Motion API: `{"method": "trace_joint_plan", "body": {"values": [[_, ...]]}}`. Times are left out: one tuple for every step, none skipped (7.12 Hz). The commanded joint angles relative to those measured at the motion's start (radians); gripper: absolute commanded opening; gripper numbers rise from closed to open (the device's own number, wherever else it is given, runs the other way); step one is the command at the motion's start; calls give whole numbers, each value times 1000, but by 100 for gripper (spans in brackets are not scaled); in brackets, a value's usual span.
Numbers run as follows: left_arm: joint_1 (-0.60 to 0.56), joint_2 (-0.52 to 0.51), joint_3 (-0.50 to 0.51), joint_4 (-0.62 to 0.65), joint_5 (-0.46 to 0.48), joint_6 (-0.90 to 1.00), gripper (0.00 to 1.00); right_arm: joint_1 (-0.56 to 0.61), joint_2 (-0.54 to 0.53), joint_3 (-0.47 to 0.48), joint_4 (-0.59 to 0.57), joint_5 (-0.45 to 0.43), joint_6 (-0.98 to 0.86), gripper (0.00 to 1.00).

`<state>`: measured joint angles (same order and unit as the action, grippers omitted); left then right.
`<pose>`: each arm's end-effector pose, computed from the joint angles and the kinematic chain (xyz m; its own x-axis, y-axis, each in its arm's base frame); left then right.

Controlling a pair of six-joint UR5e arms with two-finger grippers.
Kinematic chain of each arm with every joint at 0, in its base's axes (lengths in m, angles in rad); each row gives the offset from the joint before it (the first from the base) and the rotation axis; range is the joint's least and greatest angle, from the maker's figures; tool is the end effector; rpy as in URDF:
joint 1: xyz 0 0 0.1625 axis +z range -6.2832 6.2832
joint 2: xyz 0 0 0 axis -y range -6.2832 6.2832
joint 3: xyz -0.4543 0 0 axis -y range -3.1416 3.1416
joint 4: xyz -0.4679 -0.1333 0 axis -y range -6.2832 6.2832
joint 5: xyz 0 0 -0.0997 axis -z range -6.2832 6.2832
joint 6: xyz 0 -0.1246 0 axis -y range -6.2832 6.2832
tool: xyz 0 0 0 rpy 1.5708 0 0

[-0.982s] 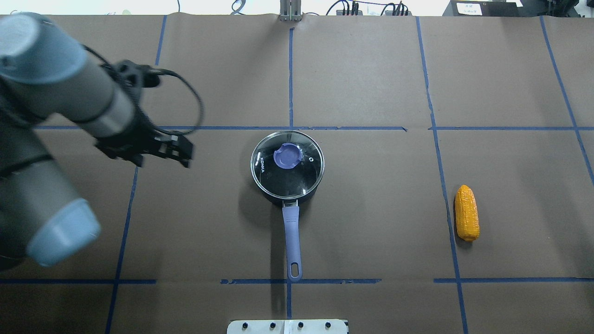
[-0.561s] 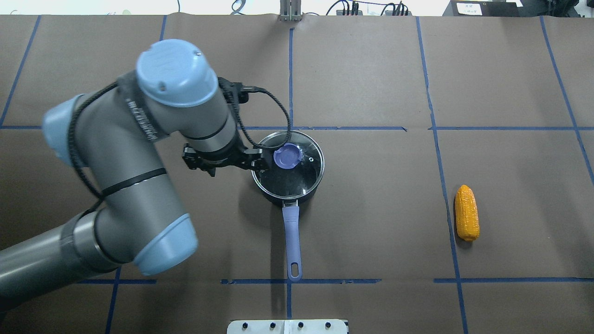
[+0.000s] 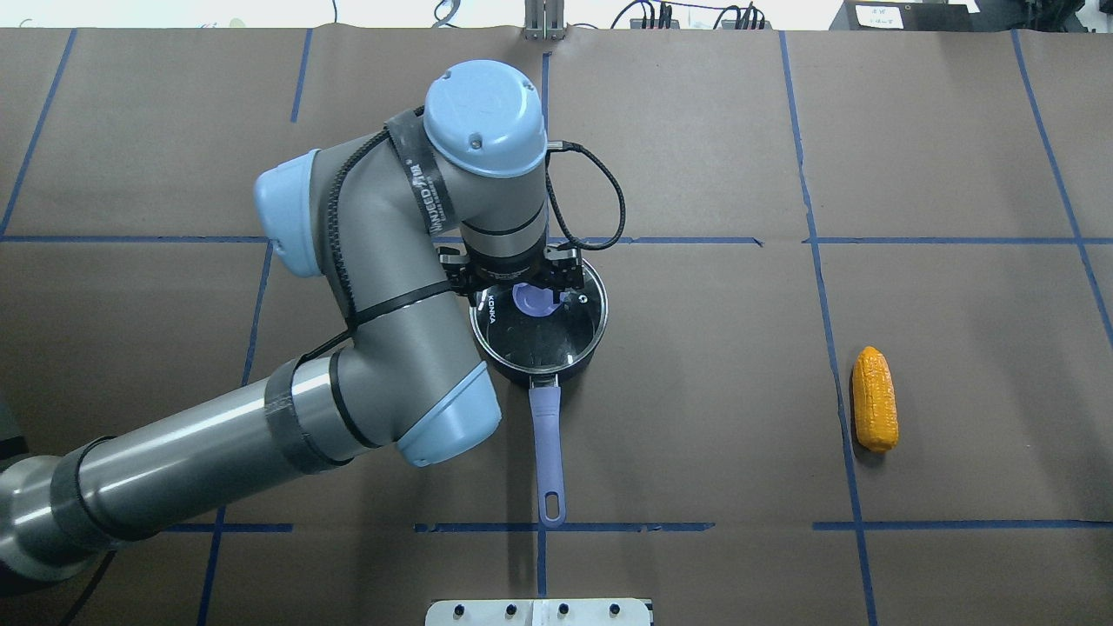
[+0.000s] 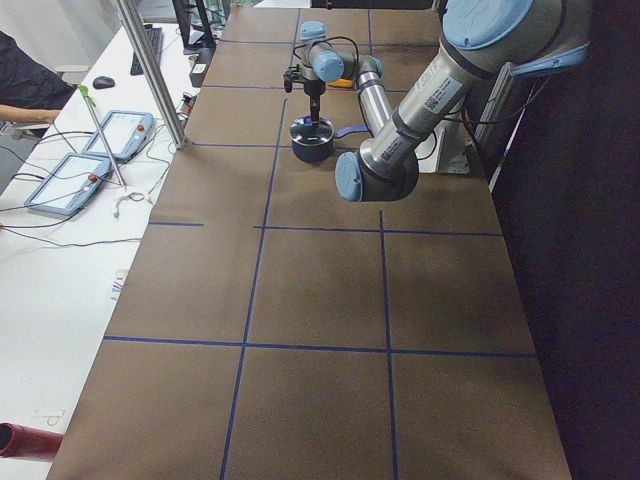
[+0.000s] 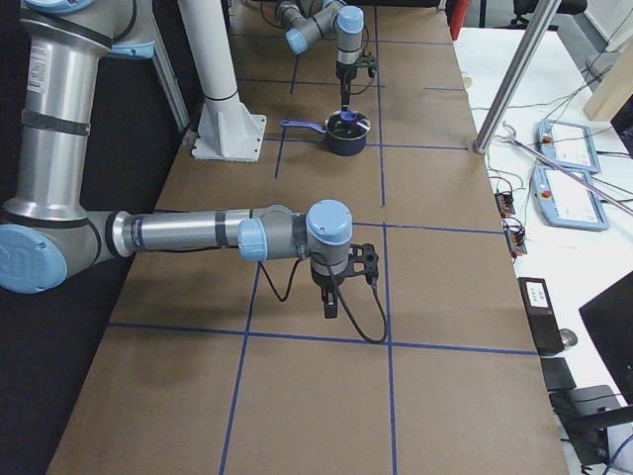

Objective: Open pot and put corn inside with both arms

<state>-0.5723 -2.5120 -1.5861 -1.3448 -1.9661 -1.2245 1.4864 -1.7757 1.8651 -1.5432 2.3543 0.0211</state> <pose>0.6161 -0.4984 0.0668 0.6853 -0.0689 -0.7250 0.0544 0.9976 -0.0433 0.0045 -0.4850 0.6416 0.7006 -0.1209 0.7032 0.0690 0.9924 0.1019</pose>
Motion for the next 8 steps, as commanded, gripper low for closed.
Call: {"method": "trace_joint_plan", "body": {"values": [[8, -51, 87, -42, 6, -46, 100, 0, -1, -1, -2, -1, -1, 100], [20, -63, 104, -42, 39, -46, 100, -2, -1, -1, 0, -1, 0, 100], [23, -64, 116, -43, 53, -44, 100, -2, -1, -1, 0, -1, 0, 100], [23, -60, 120, -43, 53, -41, 100, -2, -1, -1, -2, -1, 0, 100], [23, -62, 132, -43, 53, -38, 100, -2, -1, -1, -2, -1, 2, 100], [23, -59, 147, -65, 55, -38, 100, -5, -1, -3, -2, -1, 2, 100], [23, -56, 164, -95, 61, -41, 100, -5, -1, -3, -2, -1, 2, 100], [23, -56, 166, -100, 59, -41, 91, -5, -1, -3, -2, -1, 2, 100]]}}
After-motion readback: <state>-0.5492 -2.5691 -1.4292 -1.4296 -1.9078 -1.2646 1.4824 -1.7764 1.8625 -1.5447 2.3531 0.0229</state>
